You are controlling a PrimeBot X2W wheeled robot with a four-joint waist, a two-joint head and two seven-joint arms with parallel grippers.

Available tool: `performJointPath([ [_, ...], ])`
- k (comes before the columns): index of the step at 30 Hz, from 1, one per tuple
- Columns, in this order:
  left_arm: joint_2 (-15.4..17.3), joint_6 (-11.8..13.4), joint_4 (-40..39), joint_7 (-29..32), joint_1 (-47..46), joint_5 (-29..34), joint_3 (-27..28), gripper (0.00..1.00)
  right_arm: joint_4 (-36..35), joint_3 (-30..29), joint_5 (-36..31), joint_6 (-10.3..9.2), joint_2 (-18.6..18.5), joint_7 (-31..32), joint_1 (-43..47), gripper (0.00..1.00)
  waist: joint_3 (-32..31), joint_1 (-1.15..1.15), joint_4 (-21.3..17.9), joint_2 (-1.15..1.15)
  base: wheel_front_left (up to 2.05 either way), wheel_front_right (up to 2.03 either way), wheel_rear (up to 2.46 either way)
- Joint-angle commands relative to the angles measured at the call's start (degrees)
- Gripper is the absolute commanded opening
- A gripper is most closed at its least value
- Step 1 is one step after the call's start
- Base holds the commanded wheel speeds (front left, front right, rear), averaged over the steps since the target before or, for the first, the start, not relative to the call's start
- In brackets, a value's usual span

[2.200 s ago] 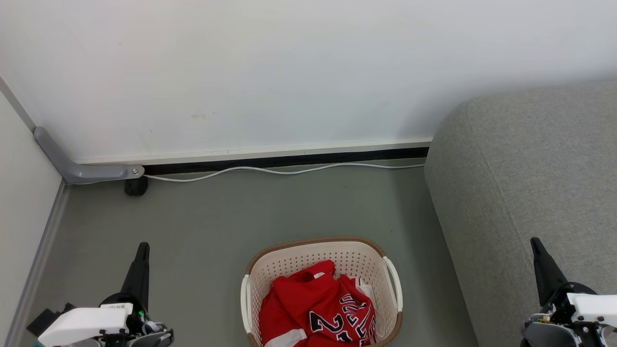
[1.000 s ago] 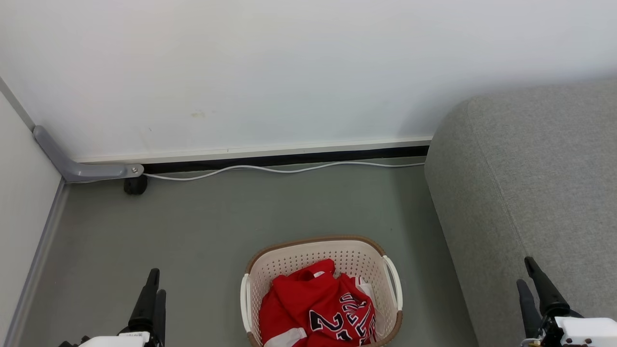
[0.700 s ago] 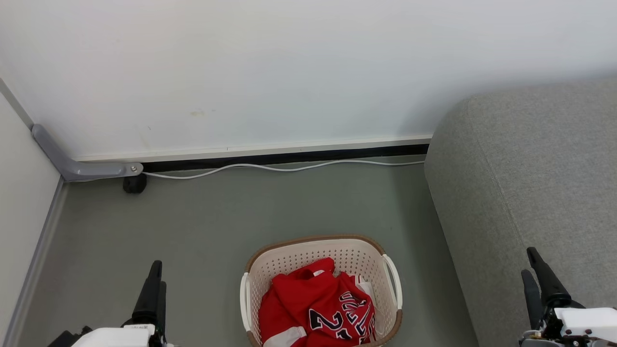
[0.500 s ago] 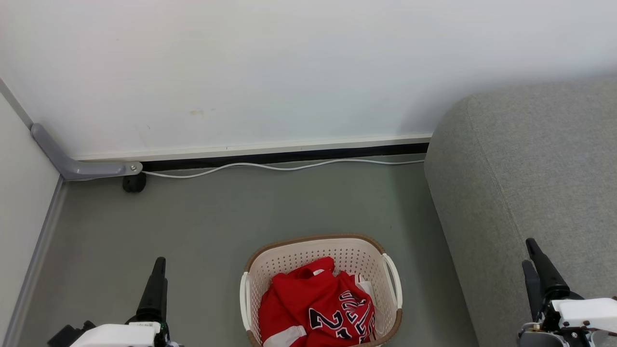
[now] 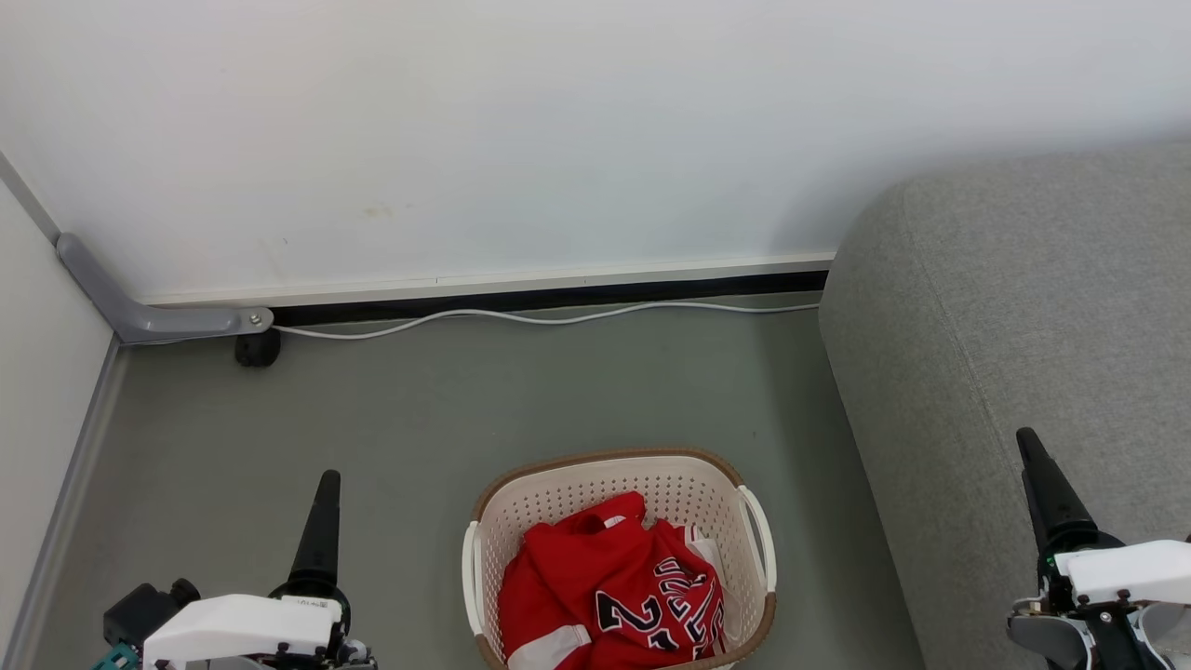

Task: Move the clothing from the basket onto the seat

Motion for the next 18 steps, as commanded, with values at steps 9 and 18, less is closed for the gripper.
performJointPath([
  [9,0.9,2.0,-2.8,-2.0,-4.2,9.7,-1.4,1.0,-1.7,2.5,-7.1,0.22,-3.2,-2.2,-4.4,1.0,0.3,-0.01,0.0,0.0,0.0,0.0,0.0],
  [18,1.0,3.0,-2.5,-3.3,-5.4,16.3,-2.6,1.0,-1.4,4.6,-12.1,0.25,-4.6,-3.6,-5.9,1.0,0.2,-0.01,0.0,0.0,0.0,0.0,0.0],
])
